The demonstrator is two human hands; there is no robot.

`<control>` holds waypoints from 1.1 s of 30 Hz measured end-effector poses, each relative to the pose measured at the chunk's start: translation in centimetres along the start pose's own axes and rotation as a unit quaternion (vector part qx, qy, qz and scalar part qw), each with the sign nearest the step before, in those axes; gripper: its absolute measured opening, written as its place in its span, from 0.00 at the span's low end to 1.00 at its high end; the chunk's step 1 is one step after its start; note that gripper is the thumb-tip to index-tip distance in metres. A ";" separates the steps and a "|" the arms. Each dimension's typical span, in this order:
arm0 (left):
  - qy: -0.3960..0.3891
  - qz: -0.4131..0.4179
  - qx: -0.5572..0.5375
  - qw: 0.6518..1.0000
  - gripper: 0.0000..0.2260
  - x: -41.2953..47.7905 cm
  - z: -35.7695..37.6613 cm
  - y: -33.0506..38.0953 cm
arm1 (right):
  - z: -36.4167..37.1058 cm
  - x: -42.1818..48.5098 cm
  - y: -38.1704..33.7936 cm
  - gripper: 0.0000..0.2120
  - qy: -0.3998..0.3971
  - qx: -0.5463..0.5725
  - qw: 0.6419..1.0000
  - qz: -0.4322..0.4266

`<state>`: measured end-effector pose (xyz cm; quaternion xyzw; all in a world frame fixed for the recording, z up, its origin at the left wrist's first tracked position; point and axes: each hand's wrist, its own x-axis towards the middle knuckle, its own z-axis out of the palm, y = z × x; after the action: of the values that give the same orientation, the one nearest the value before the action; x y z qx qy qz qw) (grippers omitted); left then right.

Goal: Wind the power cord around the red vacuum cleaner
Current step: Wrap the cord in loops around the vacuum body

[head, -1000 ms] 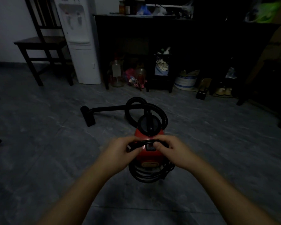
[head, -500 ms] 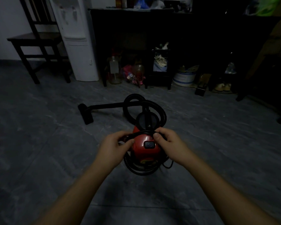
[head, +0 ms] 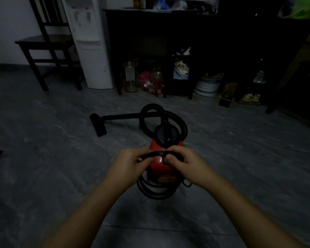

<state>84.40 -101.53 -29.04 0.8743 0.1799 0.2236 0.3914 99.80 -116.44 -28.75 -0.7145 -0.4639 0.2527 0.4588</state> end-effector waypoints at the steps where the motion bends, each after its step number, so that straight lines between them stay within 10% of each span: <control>1: 0.011 -0.018 -0.021 1.000 0.13 0.1 -0.1 0.0 | -0.1 0.0 0.1 0.06 0.005 0.015 1.000 0.001; 9: 0.074 -0.168 -0.214 0.959 0.09 0.4 -0.1 0.0 | -0.2 0.7 0.7 0.08 0.049 0.063 0.997 -0.005; 19: -0.009 -0.046 0.069 0.996 0.05 -0.2 -0.2 -0.8 | 0.5 0.5 0.8 0.07 -0.001 -0.057 0.998 0.011; 33: 0.112 -0.103 -0.027 0.988 0.05 0.0 0.8 -0.9 | 0.1 0.6 0.9 0.06 0.038 0.014 0.999 0.025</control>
<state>84.71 -101.42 -30.23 0.8095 0.3058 0.2832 0.4135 100.42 -115.99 -29.58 -0.7288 -0.4243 0.2430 0.4794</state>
